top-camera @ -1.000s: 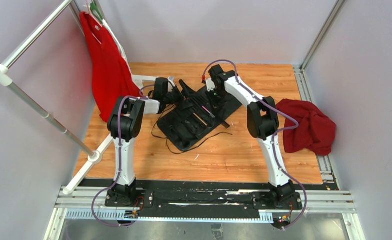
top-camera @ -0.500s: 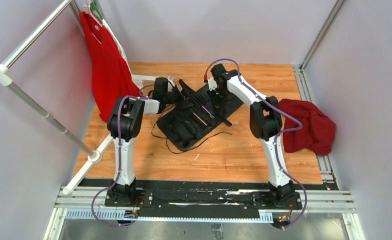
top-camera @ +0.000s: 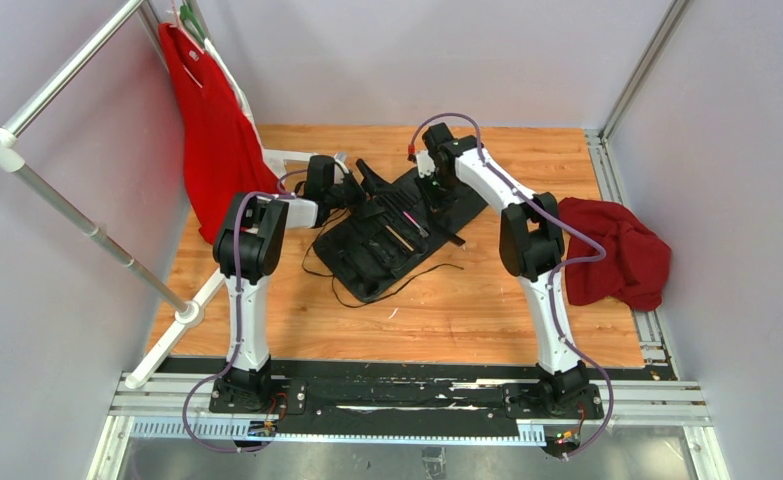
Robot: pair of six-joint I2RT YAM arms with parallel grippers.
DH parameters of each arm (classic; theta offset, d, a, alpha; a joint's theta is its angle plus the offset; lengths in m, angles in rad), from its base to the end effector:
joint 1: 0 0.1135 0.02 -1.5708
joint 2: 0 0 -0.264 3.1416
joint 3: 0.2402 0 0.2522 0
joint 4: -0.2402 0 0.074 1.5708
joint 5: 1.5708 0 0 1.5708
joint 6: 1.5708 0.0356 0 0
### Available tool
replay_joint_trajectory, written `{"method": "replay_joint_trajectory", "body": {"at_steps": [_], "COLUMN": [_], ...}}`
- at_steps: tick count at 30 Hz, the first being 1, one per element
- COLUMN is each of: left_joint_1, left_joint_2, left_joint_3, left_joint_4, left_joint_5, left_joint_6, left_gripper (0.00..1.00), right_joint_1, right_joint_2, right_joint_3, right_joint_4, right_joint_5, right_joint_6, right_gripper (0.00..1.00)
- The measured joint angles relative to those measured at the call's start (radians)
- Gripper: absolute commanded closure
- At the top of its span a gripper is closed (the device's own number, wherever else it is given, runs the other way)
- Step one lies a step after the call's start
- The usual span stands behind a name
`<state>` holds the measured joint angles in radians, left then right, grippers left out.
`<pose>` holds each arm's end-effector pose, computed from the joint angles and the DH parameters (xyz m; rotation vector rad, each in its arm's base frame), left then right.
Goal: Organize the makeup
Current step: Place the makeup tool in the cosmetics bag.
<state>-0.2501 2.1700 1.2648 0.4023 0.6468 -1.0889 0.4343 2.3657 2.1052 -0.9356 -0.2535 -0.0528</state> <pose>0.4376 -0.1339 0.1265 -0.5137 2.2575 -1.4301 0.4501 0.2186 0.1923 -0.7376 2.6893 0.4490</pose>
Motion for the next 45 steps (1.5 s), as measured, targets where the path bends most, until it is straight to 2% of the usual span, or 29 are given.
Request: {"method": "replay_joint_trajectory", "body": {"at_steps": [12,37,45], "left_joint_1": [0.000,0.000,0.000], "left_joint_2": [0.000,-0.001,-0.001], "left_joint_3": [-0.001,-0.001,-0.001], "left_joint_4": [0.000,0.000,0.000], "left_joint_5": [0.000,-0.001,-0.001], "left_joint_6": [0.000,0.000,0.000], "left_gripper": [0.02,0.02,0.02], "right_joint_1": [-0.005,-0.018,-0.018], "right_joint_2": [0.000,-0.028,-0.083], "right_joint_3": [0.029,-0.043,-0.117], "right_joint_4": [-0.006,0.005,0.006], "right_joint_5": [0.000,0.021,0.015], "right_joint_6": [-0.001,-0.002,-0.021], "right_gripper": [0.99,0.99,1.00]}}
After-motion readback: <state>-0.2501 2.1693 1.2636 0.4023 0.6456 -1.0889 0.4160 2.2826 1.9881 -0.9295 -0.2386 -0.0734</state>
